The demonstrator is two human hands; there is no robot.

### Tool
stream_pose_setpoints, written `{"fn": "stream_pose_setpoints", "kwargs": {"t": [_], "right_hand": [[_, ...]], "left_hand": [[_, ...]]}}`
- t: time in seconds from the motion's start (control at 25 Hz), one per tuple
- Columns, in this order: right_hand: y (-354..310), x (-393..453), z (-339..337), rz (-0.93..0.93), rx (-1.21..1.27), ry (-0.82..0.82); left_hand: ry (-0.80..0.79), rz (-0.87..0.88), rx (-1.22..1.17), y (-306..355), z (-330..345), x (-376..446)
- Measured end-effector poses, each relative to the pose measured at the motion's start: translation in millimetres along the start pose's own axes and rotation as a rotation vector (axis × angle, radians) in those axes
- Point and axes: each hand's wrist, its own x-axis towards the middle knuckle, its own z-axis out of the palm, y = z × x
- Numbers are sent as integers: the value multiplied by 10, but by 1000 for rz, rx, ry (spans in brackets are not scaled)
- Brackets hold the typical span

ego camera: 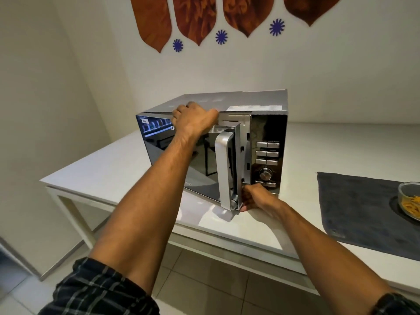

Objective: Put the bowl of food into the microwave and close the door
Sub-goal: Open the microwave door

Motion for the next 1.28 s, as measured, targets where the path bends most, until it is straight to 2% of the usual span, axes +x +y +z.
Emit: {"fn": "stream_pose_setpoints", "kwargs": {"t": [0.08, 0.16, 0.24, 0.36, 0.44, 0.6, 0.76, 0.96, 1.12, 1.28], "right_hand": [[-41, 39, 11, 25, 14, -25], [-80, 51, 30, 54, 16, -74], [-105, 39, 53, 91, 33, -161], [-149, 23, 140, 156, 37, -295], [-192, 46, 264, 188, 36, -384], [-271, 201, 633, 242, 21, -538], [-283, 461, 1092, 258, 45, -640], [-276, 639, 1581, 256, 105, -610], [-323, 592, 1876, 255, 161, -570], [-395, 535, 2124, 262, 224, -530]], "left_hand": [[-118, 18, 132, 16, -138, 8], [-171, 37, 184, 17, -244, -9], [-275, 26, 210, 13, -334, 20], [-514, -33, 236, -16, -508, 73], [-579, -58, 273, -71, -649, 119], [-607, -146, 253, -214, -845, 128], [-571, -191, 358, -391, -986, 101], [-641, -205, 519, -586, -1123, 115], [-668, -278, 456, -777, -1225, 113], [-582, -294, 398, -903, -1220, 111]]}}
